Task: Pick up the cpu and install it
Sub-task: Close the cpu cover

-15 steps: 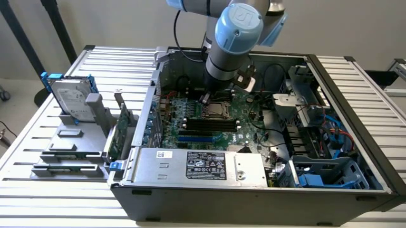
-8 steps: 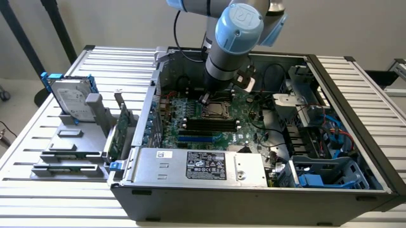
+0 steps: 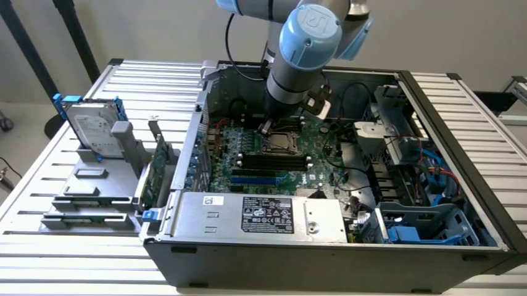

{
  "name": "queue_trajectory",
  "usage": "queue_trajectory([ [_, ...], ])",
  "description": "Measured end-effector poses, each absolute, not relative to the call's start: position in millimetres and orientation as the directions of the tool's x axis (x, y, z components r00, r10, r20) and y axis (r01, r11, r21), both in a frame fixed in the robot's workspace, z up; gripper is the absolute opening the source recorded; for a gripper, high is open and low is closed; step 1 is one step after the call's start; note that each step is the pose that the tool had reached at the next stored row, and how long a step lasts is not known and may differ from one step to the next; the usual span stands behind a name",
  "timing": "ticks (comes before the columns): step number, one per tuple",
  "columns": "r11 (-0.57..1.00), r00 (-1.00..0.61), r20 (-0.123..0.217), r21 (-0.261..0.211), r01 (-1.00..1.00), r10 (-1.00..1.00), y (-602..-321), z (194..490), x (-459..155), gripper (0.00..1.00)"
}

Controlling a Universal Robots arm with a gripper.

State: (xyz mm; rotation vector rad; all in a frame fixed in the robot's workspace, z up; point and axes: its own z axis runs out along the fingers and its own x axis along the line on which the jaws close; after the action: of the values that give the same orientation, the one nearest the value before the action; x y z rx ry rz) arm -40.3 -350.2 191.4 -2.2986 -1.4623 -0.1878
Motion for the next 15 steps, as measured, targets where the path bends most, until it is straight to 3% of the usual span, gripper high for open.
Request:
queue_trajectory([
  [15, -0.367, 0.441, 0.325, -0.266, 0.891, 0.837, -349.8, 191.2, -37.6, 0.11],
])
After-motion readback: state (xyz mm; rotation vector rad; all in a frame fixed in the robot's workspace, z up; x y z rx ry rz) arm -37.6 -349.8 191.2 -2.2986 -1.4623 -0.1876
